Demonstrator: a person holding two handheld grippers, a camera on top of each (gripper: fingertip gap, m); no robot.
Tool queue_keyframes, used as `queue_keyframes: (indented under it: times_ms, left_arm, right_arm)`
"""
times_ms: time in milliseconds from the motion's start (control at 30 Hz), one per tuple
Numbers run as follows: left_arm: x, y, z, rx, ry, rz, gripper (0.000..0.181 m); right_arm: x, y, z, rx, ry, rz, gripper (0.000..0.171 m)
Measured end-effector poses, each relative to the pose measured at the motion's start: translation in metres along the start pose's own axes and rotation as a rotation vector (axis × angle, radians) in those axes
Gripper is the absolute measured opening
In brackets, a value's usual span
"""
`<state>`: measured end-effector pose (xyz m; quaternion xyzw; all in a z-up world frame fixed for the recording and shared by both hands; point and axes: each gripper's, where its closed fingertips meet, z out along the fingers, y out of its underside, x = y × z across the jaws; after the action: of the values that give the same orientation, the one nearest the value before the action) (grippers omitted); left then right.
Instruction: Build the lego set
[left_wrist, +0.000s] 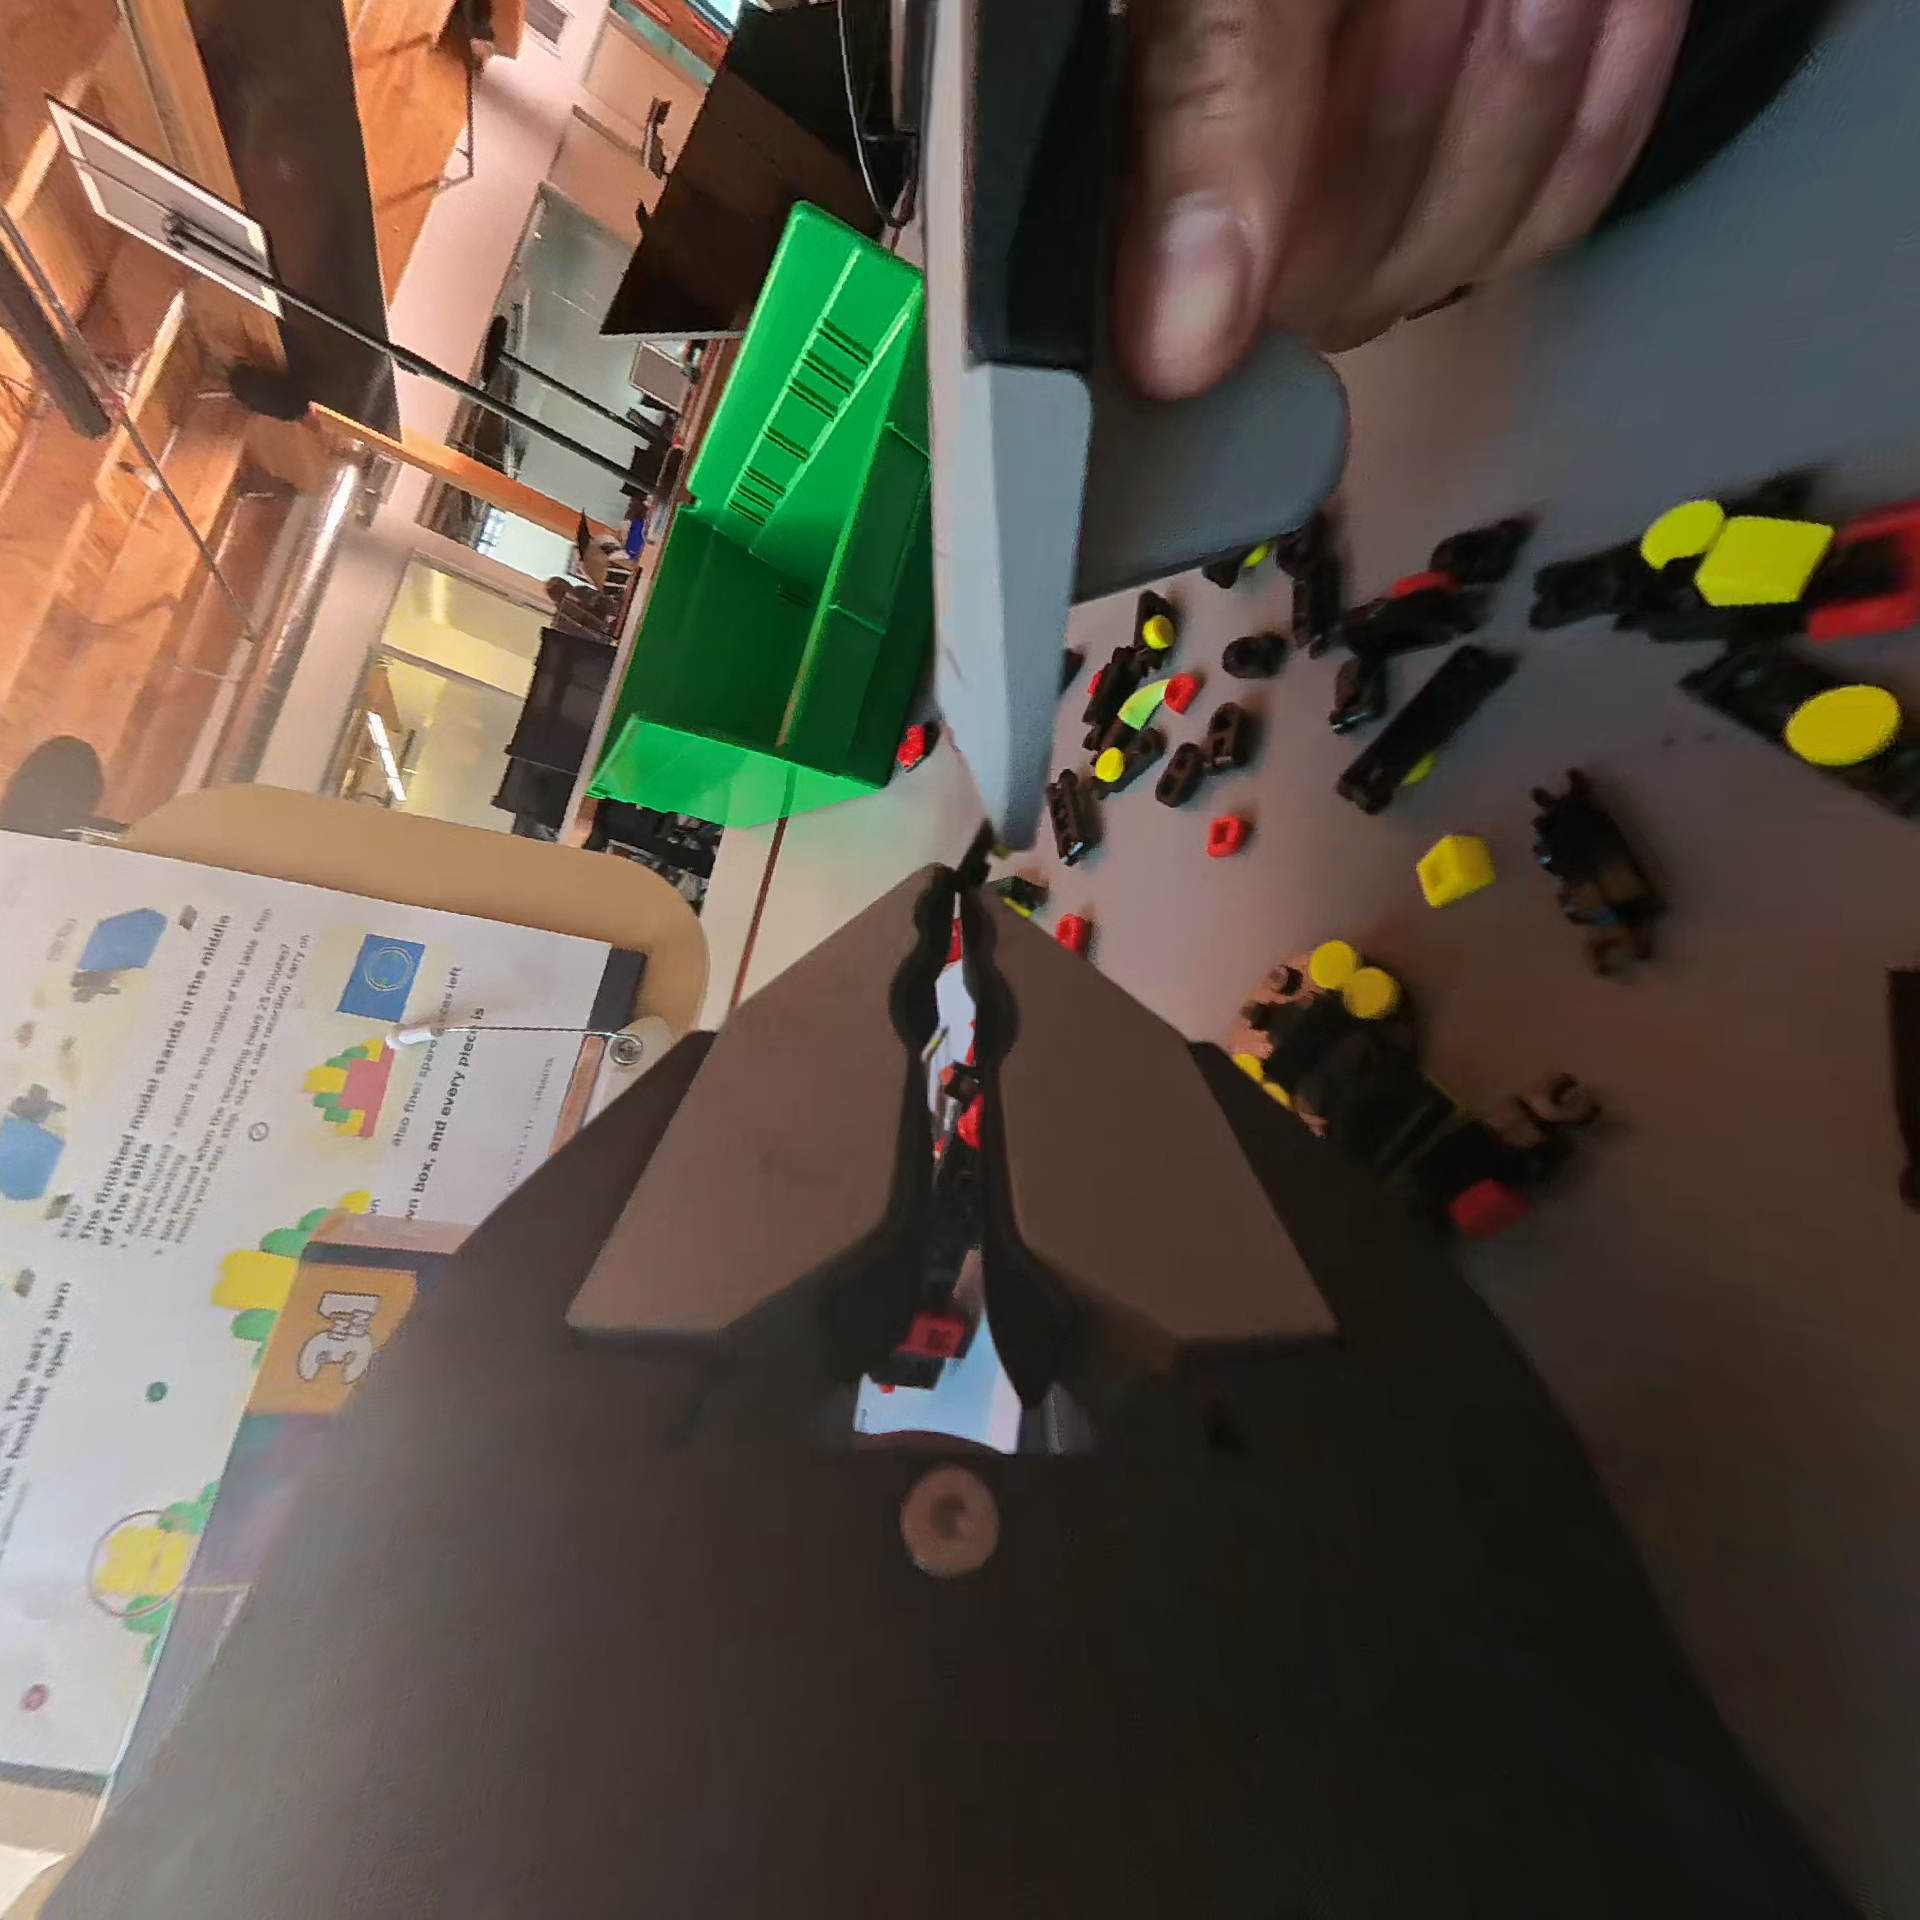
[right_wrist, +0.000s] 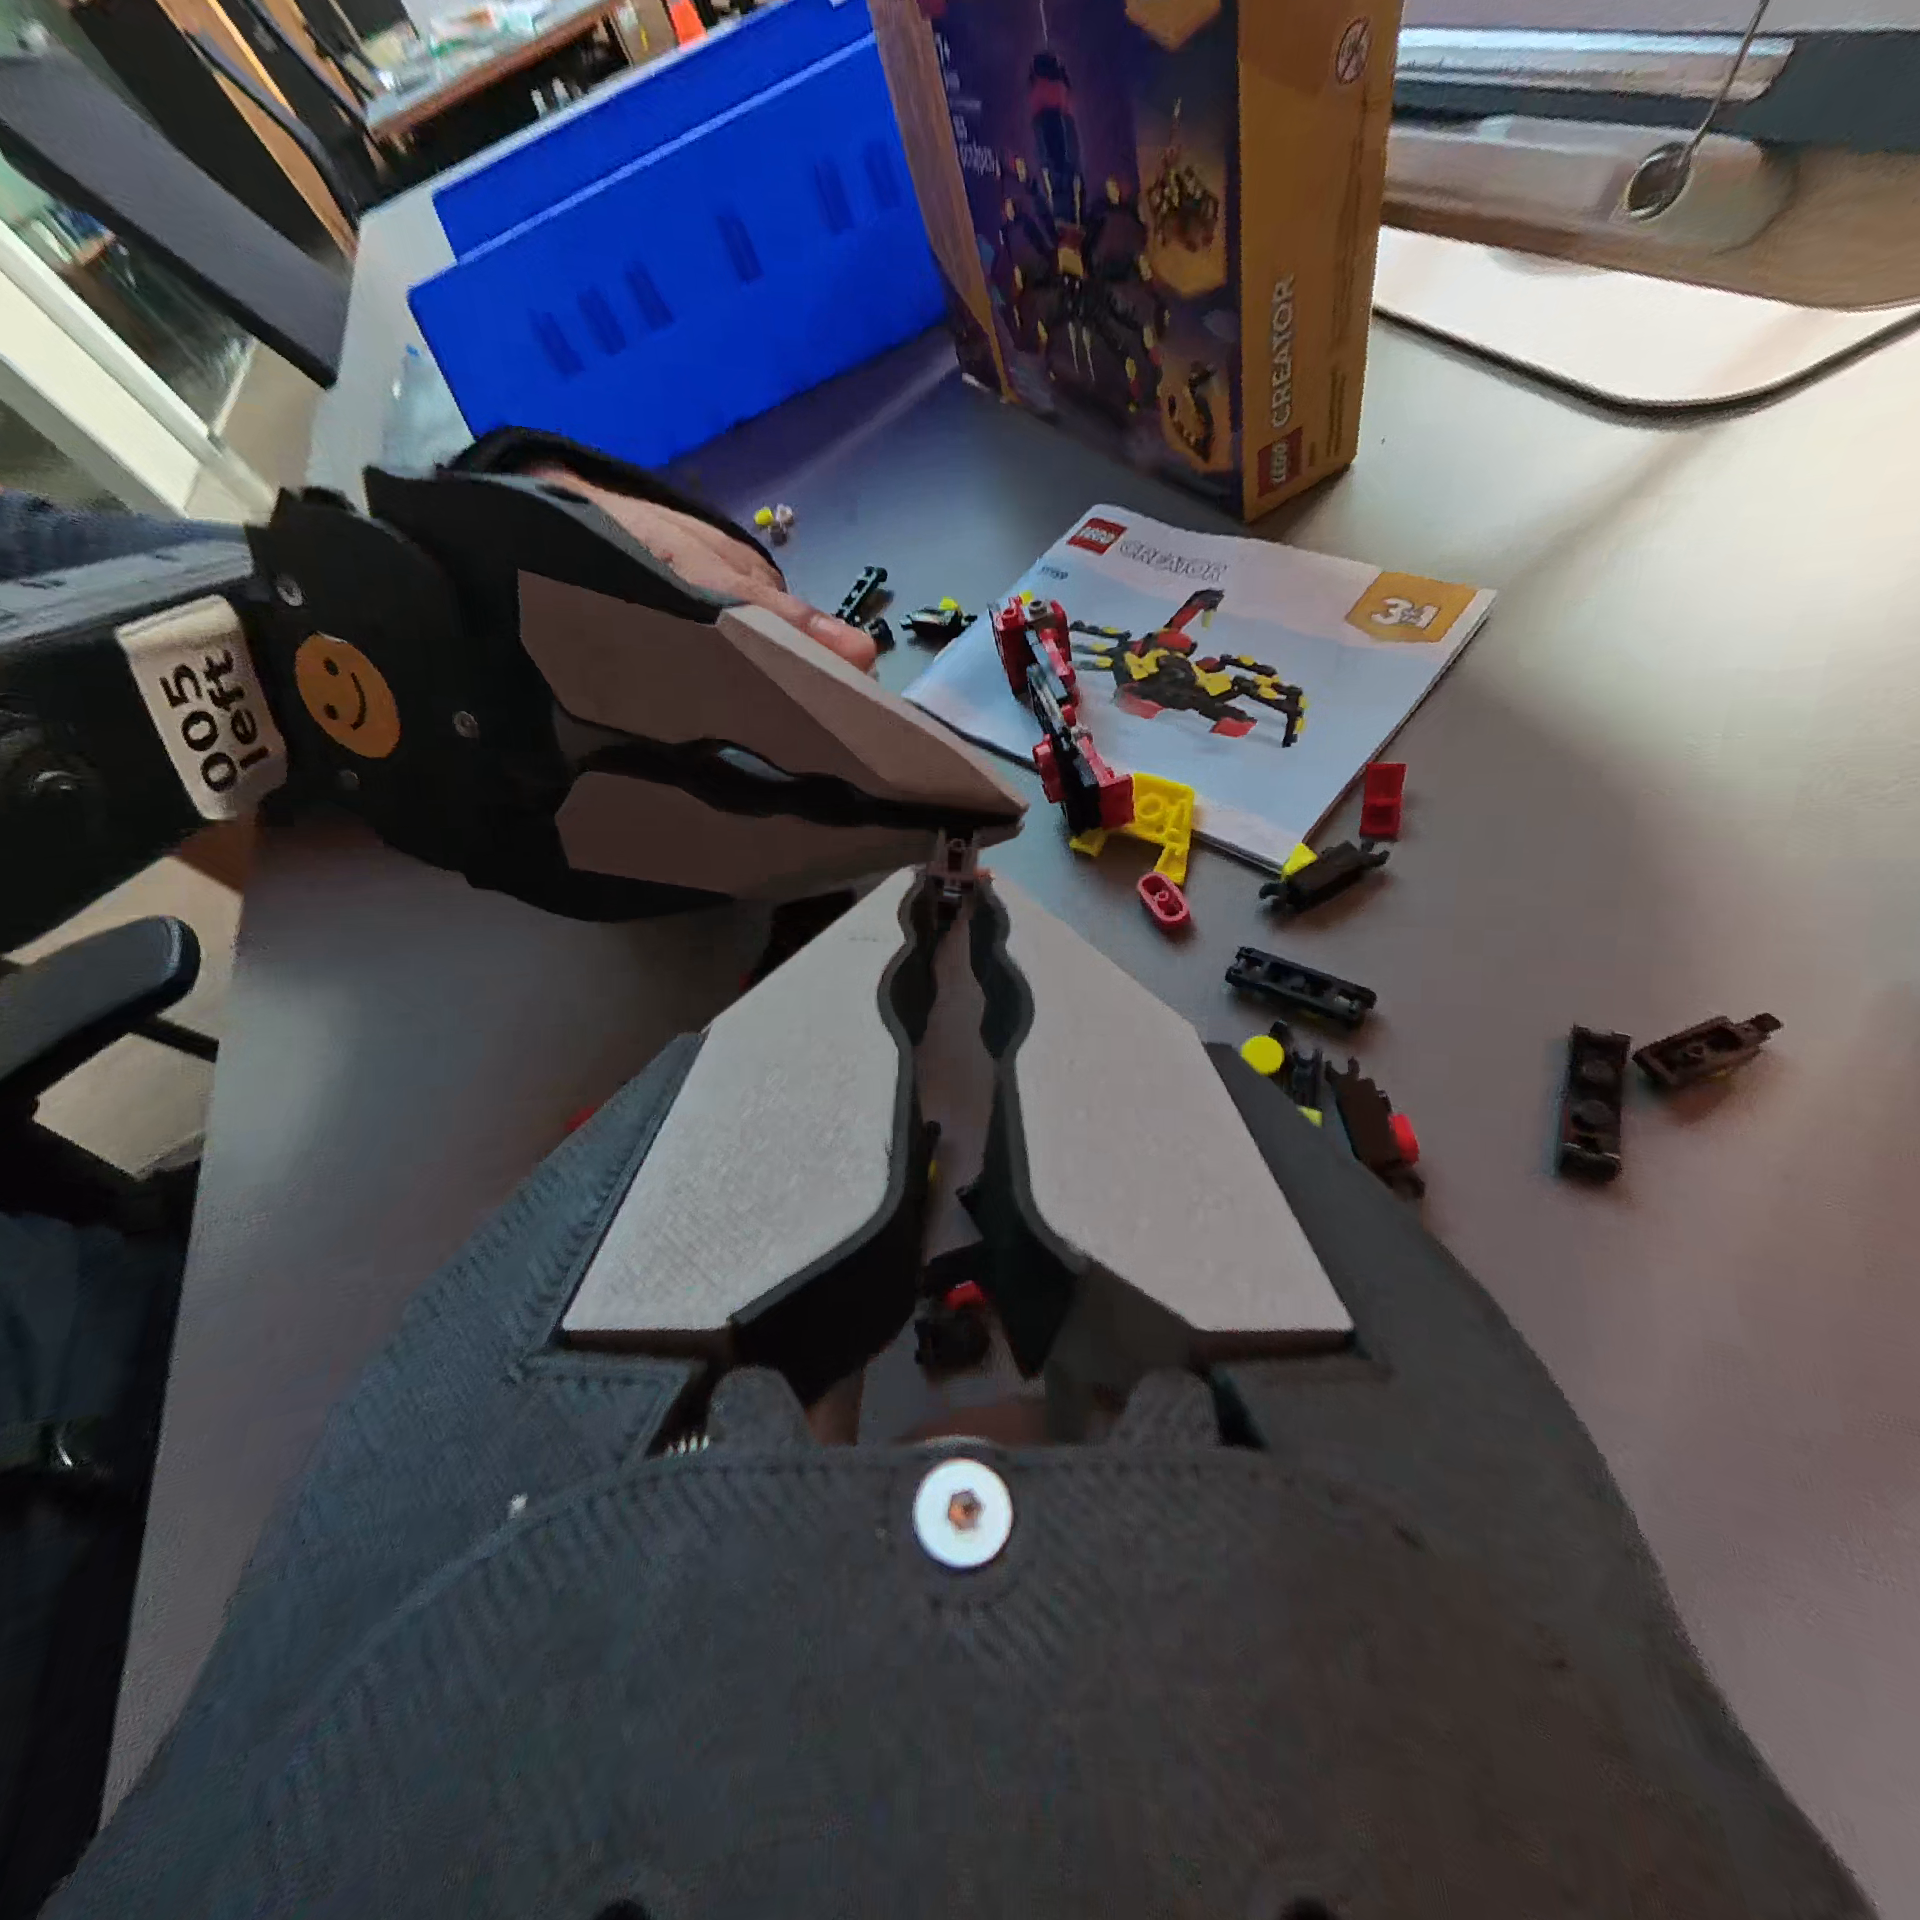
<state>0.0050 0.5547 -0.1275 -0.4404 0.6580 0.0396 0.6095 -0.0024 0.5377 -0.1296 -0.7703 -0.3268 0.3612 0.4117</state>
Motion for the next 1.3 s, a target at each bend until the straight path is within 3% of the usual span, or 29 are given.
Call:
queue_keyframes:
  times_ms: [100,267,500,600,667,800,1067,1300]
  left_arm:
    - [-0.023,-0.012,-0.007,0.062,-0.088,-0.025,0.0]
    - [-0.01,0.003,0.0,0.023,-0.001,-0.084,0.0]
    - [0.015,0.007,0.003,0.053,0.132,-0.08,0.001]
    - [0.015,0.0,0.002,0.075,0.097,-0.027,0.024]
    - [0.01,-0.003,0.001,0.082,0.049,0.017,0.029]
    - [0.017,-0.016,-0.006,0.151,0.038,0.123,0.003]
    - [0.016,-0.017,-0.007,0.159,0.084,0.045,0.003]
    - [0.003,-0.021,-0.01,0.191,0.13,-0.229,0.002]
  right_arm:
    - [-0.004,0.019,0.012,-0.15,0.069,-0.143,0.003]
    - [0.0,0.003,0.003,-0.027,0.07,-0.146,0.003]
    - [-0.004,0.005,-0.002,-0.023,0.052,-0.165,0.004]
    - [0.0,0.007,-0.007,-0.022,0.05,-0.141,0.004]
    - [0.0,0.008,-0.009,-0.027,0.046,-0.136,0.004]
    - [-0.003,0.012,-0.007,-0.052,0.033,-0.153,0.004]
    - [-0.006,0.005,-0.009,-0.007,-0.005,-0.13,0.004]
    - [-0.009,-0.013,-0.011,0.116,-0.056,-0.005,0.005]
